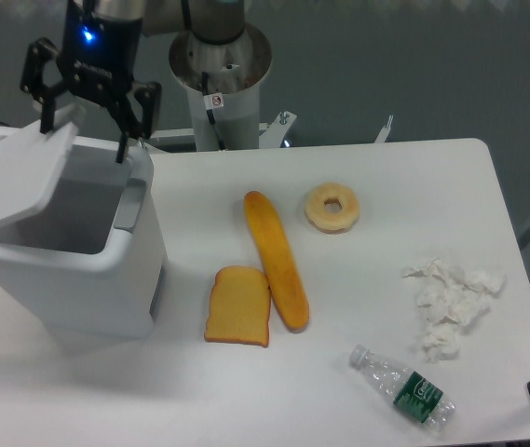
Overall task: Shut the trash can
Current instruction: 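Push the lid forward and down with the gripper until it shuts, then hold the gripper above the closed lid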
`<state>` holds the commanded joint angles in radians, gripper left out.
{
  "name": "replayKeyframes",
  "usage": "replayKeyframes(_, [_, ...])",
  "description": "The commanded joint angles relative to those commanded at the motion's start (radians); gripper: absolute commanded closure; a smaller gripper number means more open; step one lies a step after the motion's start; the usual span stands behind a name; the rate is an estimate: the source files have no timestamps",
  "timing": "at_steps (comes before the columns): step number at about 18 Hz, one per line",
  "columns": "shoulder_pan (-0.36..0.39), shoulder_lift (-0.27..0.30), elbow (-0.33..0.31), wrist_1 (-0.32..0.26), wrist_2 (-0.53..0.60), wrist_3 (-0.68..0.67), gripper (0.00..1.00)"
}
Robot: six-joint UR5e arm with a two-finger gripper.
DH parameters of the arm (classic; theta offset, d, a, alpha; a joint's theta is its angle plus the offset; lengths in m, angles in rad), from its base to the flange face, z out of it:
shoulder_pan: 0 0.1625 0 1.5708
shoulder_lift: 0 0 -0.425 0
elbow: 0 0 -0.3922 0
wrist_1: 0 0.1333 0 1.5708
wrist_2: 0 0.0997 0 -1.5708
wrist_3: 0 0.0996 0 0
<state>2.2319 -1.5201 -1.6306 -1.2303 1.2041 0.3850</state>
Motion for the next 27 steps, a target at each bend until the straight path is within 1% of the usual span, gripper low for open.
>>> replayKeyframes(5, [0.028,-0.048,-0.002,0.029,0.02,0.0,0.0])
replayKeyframes(10, [0.035,-0.072,-0.002,0.029,0.028,0.0,0.0])
replayKeyframes(24, [0.035,-0.083,-0.012,0.028,0.029,0.0,0.0])
replayKeyframes(27, [0.035,-0.078,0.014,0.025,0.028,-0.011,0.0])
